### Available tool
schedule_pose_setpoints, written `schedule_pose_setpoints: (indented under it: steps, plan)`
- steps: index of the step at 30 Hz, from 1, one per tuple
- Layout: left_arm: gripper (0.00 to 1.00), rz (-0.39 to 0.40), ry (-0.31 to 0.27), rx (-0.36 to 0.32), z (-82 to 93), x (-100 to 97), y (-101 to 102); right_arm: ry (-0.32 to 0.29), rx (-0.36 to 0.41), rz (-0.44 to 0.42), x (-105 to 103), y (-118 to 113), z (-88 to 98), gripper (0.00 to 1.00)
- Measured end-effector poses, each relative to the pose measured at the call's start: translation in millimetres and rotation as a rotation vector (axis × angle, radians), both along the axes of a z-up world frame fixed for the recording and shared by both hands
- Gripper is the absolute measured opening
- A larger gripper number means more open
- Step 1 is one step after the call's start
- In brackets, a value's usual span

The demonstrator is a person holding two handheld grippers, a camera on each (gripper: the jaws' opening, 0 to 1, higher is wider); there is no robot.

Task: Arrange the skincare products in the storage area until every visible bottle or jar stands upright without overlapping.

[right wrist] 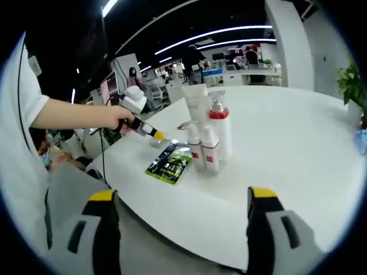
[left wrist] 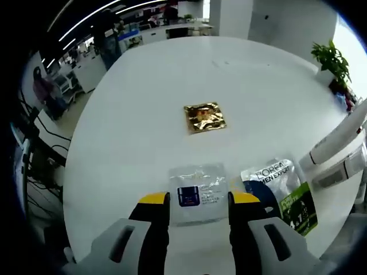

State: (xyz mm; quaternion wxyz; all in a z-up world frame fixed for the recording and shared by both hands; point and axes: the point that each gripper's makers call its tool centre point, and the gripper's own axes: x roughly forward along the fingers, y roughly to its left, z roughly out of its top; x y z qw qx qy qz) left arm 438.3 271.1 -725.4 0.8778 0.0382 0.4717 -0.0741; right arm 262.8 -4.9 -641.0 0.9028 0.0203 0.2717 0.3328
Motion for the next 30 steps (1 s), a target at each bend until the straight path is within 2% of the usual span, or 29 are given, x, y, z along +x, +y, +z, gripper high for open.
schedule_pose_setpoints:
  steps: [11,20,30]
  plan:
    - [0.38,0.029,0.004,-0.027,-1.0,-30.8,-8,0.001,0.002,0.011,-1,2,0.1,0.93]
    - [0.38,0.059,0.016,-0.045,-6.2,-63.3,-13,0.004,0.000,0.018,-2,3,-0.3,0.92]
    - [0.38,0.090,0.023,-0.078,-8.8,-86.3,-20,0.006,-0.003,0.019,-2,3,-1.4,0.92]
